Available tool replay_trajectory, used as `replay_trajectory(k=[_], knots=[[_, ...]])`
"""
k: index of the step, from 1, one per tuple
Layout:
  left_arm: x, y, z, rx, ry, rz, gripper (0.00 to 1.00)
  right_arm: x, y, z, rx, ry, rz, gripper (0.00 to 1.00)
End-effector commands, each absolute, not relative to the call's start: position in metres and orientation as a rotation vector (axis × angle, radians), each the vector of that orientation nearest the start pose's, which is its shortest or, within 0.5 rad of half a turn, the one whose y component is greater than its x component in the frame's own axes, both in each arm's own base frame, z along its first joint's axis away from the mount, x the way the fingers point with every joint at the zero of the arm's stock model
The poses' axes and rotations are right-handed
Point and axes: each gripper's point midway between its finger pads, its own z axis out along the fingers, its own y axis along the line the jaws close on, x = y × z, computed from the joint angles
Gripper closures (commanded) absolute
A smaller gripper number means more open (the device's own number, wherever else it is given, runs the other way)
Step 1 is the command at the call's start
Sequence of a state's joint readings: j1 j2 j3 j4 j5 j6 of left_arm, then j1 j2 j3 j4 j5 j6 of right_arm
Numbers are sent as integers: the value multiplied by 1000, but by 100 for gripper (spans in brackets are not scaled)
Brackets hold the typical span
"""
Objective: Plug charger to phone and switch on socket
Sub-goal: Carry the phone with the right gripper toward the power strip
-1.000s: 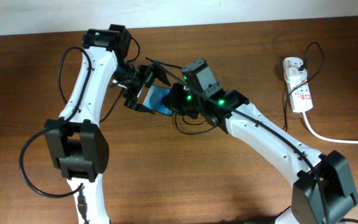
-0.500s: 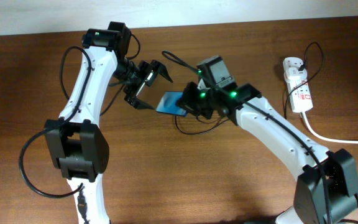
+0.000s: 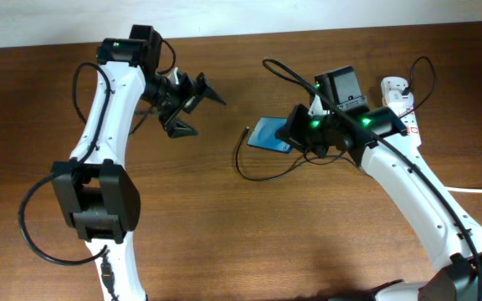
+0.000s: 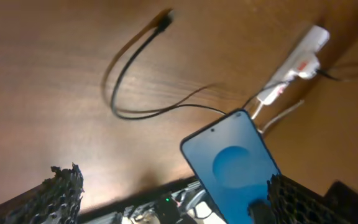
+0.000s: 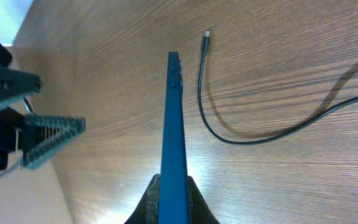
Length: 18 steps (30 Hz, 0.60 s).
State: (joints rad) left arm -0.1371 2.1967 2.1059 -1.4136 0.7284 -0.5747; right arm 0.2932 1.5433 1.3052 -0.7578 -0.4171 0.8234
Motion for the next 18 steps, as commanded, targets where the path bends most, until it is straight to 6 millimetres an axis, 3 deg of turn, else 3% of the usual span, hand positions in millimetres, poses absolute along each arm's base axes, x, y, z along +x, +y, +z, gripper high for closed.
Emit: replay_trajectory(k=[1, 4, 10, 18], knots=[[424, -184, 182, -383, 2971, -1296, 1, 347, 175, 221, 435, 2579, 953, 96], [425, -185, 183, -365, 2961, -1304, 1, 340, 164, 228, 447, 2543, 941, 96], [427, -192, 192, -264, 2905, -1395, 1, 324, 130, 218, 531, 2460, 980, 96], [428, -201, 204, -166, 2832, -1515, 1, 327, 128, 221, 529, 2290, 1196, 96]])
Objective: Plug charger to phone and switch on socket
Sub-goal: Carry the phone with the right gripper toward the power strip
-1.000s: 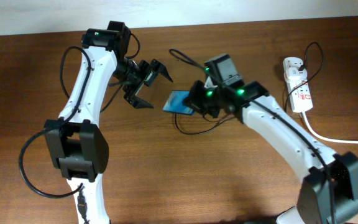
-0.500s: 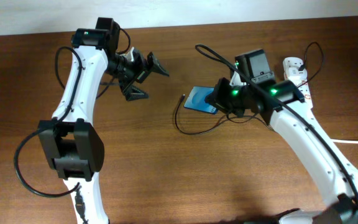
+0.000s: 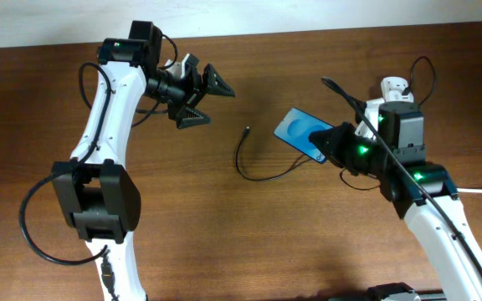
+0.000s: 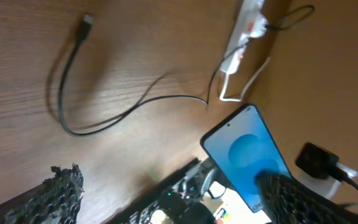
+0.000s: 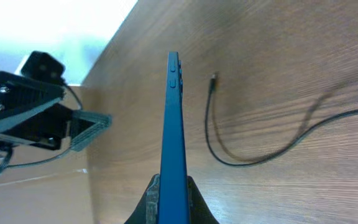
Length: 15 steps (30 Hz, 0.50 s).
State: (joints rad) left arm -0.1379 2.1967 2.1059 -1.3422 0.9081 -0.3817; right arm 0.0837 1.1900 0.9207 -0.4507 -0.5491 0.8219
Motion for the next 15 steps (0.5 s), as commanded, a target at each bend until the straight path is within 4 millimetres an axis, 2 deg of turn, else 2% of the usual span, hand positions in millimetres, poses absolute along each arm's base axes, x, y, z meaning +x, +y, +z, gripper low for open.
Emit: replay_trajectory(k=[1, 11, 15], knots=[[428, -202, 204, -166, 2831, -1518, 1, 328, 129, 223, 520, 2279, 1205, 96], [429, -210, 217, -123, 2760, -1640, 1, 344, 131, 250, 470, 2150, 1246, 96], [429, -210, 219, -108, 2749, -1654, 1, 346, 131, 252, 476, 2131, 1259, 96]])
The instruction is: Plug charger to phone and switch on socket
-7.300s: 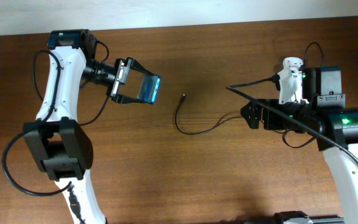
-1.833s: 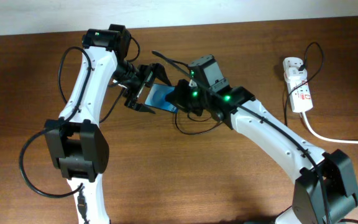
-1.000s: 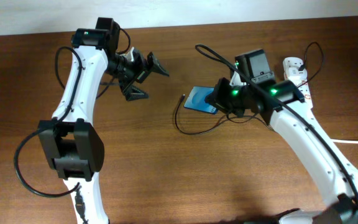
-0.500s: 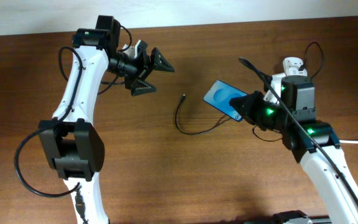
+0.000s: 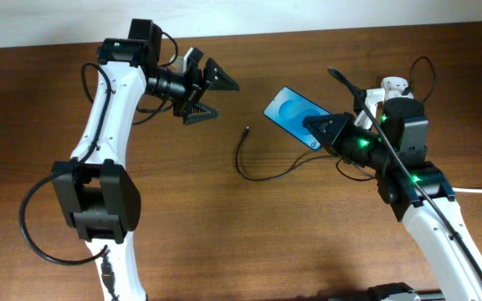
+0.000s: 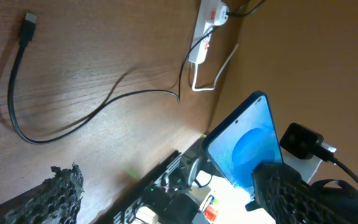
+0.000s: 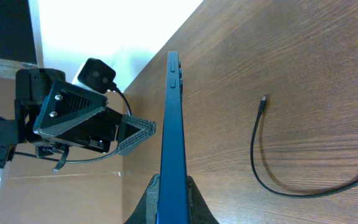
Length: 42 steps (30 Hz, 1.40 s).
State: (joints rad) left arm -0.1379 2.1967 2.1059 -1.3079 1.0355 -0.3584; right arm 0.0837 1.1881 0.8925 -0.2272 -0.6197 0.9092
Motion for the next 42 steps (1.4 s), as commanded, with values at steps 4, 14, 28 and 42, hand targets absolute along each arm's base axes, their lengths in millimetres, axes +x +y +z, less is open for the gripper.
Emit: replay_trajectory(k=[4, 14, 28, 42], knots=[[426, -214, 226, -50, 2705, -1717, 1, 345, 131, 249, 470, 2130, 1260, 96], [424, -218, 237, -11, 2651, -1803, 1, 331, 109, 267, 505, 1975, 1276, 96], [430, -228, 265, 140, 2451, -1975, 1, 371, 132, 273, 943, 1718, 1621, 96], [435, -247, 269, 196, 2430, -1965, 21, 402, 186, 249, 1065, 1597, 1541, 96]])
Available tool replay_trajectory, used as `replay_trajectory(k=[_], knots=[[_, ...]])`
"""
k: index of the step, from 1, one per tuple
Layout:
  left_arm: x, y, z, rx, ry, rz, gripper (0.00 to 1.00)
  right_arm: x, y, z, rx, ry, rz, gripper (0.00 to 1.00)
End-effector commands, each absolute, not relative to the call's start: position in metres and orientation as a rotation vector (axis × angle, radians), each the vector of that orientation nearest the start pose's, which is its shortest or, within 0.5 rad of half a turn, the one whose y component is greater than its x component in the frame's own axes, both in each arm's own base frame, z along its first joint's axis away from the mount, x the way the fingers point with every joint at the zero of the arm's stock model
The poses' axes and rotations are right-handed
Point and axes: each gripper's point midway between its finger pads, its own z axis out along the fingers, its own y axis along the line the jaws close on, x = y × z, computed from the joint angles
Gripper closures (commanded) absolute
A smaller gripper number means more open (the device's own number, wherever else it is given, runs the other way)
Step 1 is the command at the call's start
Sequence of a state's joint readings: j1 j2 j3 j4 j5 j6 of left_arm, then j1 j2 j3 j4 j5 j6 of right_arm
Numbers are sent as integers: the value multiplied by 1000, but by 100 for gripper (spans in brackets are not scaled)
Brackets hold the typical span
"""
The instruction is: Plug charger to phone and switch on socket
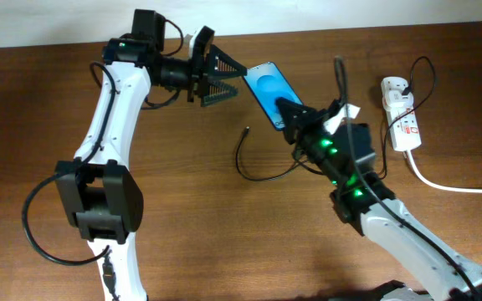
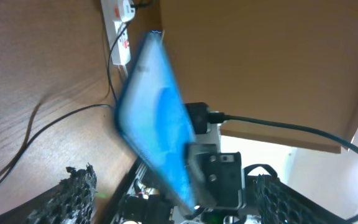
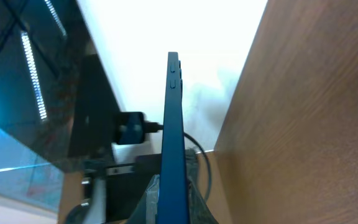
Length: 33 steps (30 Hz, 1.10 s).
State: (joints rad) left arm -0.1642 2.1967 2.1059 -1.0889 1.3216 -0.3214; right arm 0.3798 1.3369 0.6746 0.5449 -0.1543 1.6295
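The blue phone (image 1: 265, 89) is held in the air above the table's far middle, with my right gripper (image 1: 289, 115) shut on its lower end. In the right wrist view the phone (image 3: 173, 118) shows edge-on. My left gripper (image 1: 229, 82) is open, its mesh fingers (image 2: 74, 190) pointing at the phone's upper end (image 2: 157, 134); whether they touch cannot be told. The black charger cable (image 1: 242, 163) lies on the table below, its plug tip (image 1: 248, 130) free. The white power strip (image 1: 398, 109) lies at the far right.
The wooden table (image 1: 224, 242) carries a white lead (image 1: 458, 188) running off right from the strip. A black cable (image 1: 426, 71) loops behind the strip. The right arm (image 1: 366, 201) crosses the table's centre right, over part of the charger cable.
My right gripper has carried the phone left and further back, up to the left gripper's fingertips. The left gripper shifted slightly right and stays open. The power strip is now uncovered.
First the right gripper held the phone low, beside the cable at the centre, with the left gripper open at the far left. Then the phone was lifted further right, then raised and tilted toward the left arm. Now it sits at the left gripper's open fingers.
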Motion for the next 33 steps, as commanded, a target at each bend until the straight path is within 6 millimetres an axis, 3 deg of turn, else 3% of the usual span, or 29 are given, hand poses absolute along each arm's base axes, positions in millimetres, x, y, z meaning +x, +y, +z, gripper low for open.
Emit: replay_trajectory(k=[1, 11, 24, 33], knots=[[437, -247, 265, 162, 2457, -1942, 23, 404, 189, 249, 1065, 1600, 1541, 96], [440, -250, 254, 99, 2531, -1856, 36, 424, 198, 266, 1049, 1571, 1556, 96], [451, -260, 253, 6, 2554, -1818, 44, 420, 209, 270, 1035, 1575, 1574, 96], [453, -263, 246, -12, 2581, -1751, 62, 419, 228, 265, 1096, 1583, 1621, 96]])
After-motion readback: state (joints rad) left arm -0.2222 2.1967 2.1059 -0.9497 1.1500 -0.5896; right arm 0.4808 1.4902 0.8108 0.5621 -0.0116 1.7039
